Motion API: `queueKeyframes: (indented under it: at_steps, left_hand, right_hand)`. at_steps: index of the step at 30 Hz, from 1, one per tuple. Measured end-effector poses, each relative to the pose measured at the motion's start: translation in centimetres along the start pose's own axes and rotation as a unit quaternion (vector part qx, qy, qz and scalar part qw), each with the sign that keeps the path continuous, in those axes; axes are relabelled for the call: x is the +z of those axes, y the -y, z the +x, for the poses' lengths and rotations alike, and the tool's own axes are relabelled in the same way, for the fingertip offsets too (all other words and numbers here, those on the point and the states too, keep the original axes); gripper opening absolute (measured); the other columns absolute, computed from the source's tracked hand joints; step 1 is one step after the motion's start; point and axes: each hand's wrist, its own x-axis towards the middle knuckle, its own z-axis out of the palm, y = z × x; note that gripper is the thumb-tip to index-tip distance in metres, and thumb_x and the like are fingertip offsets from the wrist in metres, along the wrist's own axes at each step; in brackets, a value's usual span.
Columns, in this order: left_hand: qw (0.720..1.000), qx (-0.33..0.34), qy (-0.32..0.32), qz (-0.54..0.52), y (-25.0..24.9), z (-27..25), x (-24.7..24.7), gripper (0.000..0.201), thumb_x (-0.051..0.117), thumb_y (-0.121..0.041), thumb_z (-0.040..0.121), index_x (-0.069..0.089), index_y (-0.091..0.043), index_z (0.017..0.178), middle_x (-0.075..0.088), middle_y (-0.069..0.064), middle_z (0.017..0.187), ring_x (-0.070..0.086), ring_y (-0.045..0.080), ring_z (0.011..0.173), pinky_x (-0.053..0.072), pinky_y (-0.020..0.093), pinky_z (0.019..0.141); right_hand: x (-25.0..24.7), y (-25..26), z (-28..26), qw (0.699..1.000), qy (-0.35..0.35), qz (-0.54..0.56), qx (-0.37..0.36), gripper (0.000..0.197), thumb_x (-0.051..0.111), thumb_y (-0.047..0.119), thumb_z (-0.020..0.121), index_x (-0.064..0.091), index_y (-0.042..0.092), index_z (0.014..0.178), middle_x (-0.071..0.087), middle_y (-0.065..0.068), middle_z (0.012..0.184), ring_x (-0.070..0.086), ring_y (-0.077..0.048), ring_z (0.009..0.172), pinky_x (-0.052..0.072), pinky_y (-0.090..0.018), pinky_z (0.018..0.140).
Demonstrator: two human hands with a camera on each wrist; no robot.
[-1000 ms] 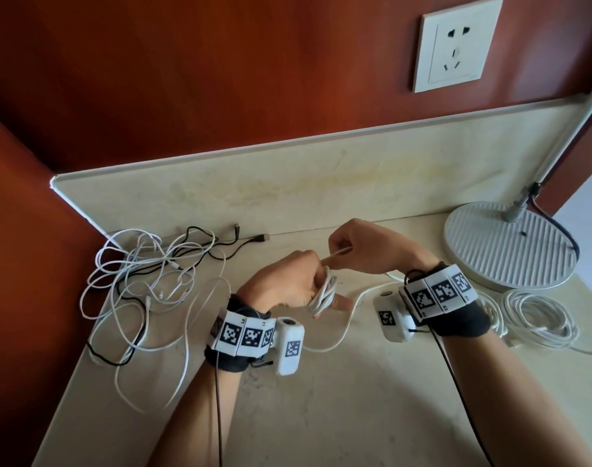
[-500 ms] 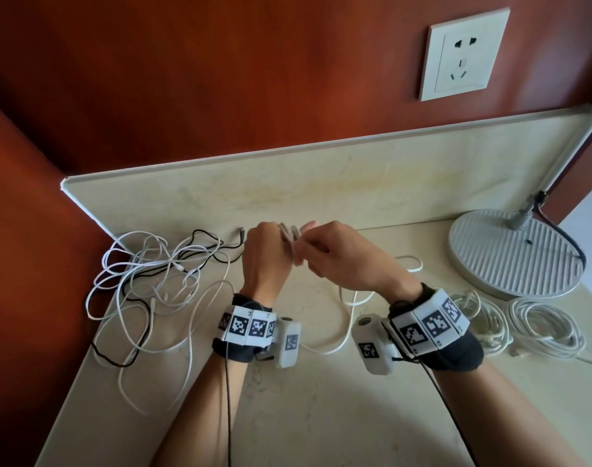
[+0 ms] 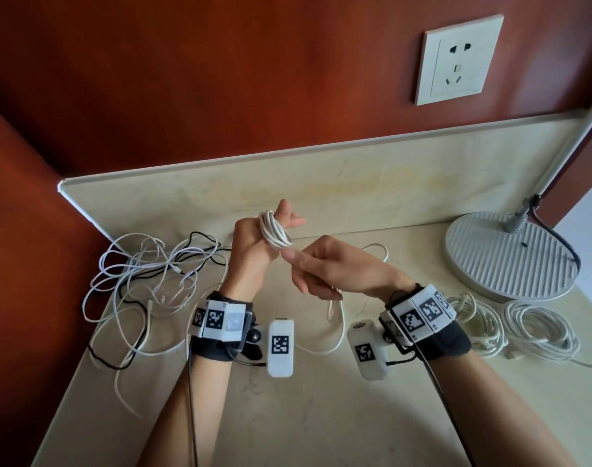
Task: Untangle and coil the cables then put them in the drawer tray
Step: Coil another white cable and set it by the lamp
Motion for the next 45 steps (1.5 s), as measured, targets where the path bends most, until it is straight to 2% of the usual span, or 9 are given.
queueKeyframes:
  at_steps: [9, 16, 21, 27, 30, 33, 37, 41, 45]
  left_hand:
    - [0.970, 0.062, 0.232, 0.033, 0.0, -0.5, -0.4, 0.072, 0.046, -0.089, 0.077, 0.083, -0.029, 0.089, 0.072, -0.010, 0.128, 0.065, 0.011, 0.121, 0.046, 0.033, 0.098]
    - [0.947, 0.045, 0.319, 0.002, -0.6, -0.9, -0.3, 0.074, 0.055, -0.086, 0.078, 0.085, -0.019, 0.092, 0.067, -0.005, 0.137, 0.061, 0.016, 0.130, 0.048, 0.027, 0.102]
    - [0.944, 0.026, 0.318, 0.089, -1.6, -1.4, -0.1, 0.059, 0.068, -0.082, 0.073, 0.084, -0.028, 0.090, 0.066, -0.012, 0.135, 0.063, 0.007, 0.125, 0.047, 0.030, 0.107]
    - [0.934, -0.014, 0.328, 0.140, -1.3, -1.8, 1.8, 0.017, 0.066, 0.004, 0.096, 0.068, 0.018, 0.106, 0.072, 0.026, 0.104, 0.074, 0.004, 0.080, 0.058, 0.023, 0.077]
    - [0.912, -0.008, 0.318, 0.259, -0.9, -2.3, 2.8, 0.014, 0.082, -0.021, 0.088, 0.076, -0.011, 0.081, 0.074, 0.001, 0.085, 0.069, 0.006, 0.070, 0.055, 0.026, 0.068]
    - [0.877, 0.031, 0.259, 0.404, 0.0, -2.7, 3.8, 0.042, 0.087, -0.049, 0.079, 0.064, -0.018, 0.061, 0.075, 0.006, 0.102, 0.071, 0.011, 0.089, 0.050, 0.027, 0.069]
    - [0.869, 0.033, 0.195, 0.454, 0.7, -2.4, 4.9, 0.019, 0.077, -0.030, 0.090, 0.069, -0.013, 0.086, 0.074, 0.011, 0.104, 0.072, 0.031, 0.100, 0.060, 0.040, 0.079]
    - [0.877, 0.037, 0.170, 0.448, 0.2, -2.8, 4.8, 0.024, 0.072, -0.026, 0.091, 0.059, -0.019, 0.073, 0.074, 0.010, 0.110, 0.072, 0.034, 0.093, 0.055, 0.036, 0.071]
    - [0.871, 0.078, 0.139, 0.465, -0.7, -3.3, 4.5, 0.021, 0.071, -0.029, 0.090, 0.062, -0.015, 0.078, 0.065, 0.001, 0.083, 0.063, 0.031, 0.075, 0.043, 0.033, 0.064]
  right_hand:
    - [-2.1, -2.7, 0.1, 0.995, 0.008, -0.076, 0.070, 0.080, 0.072, 0.069, 0.082, 0.048, -0.005, 0.064, 0.039, -0.003, 0.051, 0.032, -0.012, 0.044, 0.032, -0.017, 0.049]
    - [-3.7, -3.8, -0.4, 0.983, -0.017, -0.134, 0.126, 0.053, 0.086, 0.058, 0.075, 0.060, 0.014, 0.062, 0.046, 0.001, 0.058, 0.047, -0.015, 0.058, 0.053, -0.035, 0.059]
    - [-4.6, -3.7, 0.2, 0.954, -0.152, -0.209, 0.152, 0.047, 0.088, 0.049, 0.071, 0.059, 0.017, 0.054, 0.048, 0.004, 0.052, 0.042, -0.008, 0.045, 0.043, -0.022, 0.047]
    - [-4.5, -2.7, 0.7, 0.926, -0.211, -0.265, 0.164, 0.025, 0.079, 0.025, 0.069, 0.061, 0.019, 0.052, 0.057, 0.003, 0.054, 0.045, -0.011, 0.049, 0.036, -0.024, 0.048]
    - [-4.2, -2.5, 0.8, 0.924, -0.212, -0.272, 0.166, 0.026, 0.075, 0.012, 0.072, 0.057, 0.020, 0.055, 0.056, 0.002, 0.057, 0.046, -0.014, 0.053, 0.035, -0.026, 0.049]
    - [-4.0, -2.4, 1.0, 0.922, -0.229, -0.275, 0.150, 0.028, 0.072, 0.006, 0.070, 0.053, 0.019, 0.054, 0.052, 0.003, 0.054, 0.045, -0.016, 0.053, 0.035, -0.027, 0.050]
    - [-4.4, -2.0, 0.9, 0.910, -0.273, -0.287, 0.117, 0.038, 0.085, 0.009, 0.070, 0.051, 0.018, 0.056, 0.051, 0.005, 0.054, 0.045, -0.017, 0.054, 0.037, -0.029, 0.052]
    - [-4.5, -1.2, 0.5, 0.922, -0.297, -0.240, 0.070, 0.041, 0.089, 0.005, 0.070, 0.051, 0.016, 0.060, 0.050, 0.006, 0.053, 0.038, -0.006, 0.044, 0.032, -0.019, 0.044]
    - [-4.2, -0.6, 0.7, 0.930, -0.328, -0.163, 0.033, 0.036, 0.085, -0.005, 0.072, 0.055, 0.014, 0.064, 0.049, 0.008, 0.054, 0.038, -0.003, 0.042, 0.034, -0.018, 0.045]
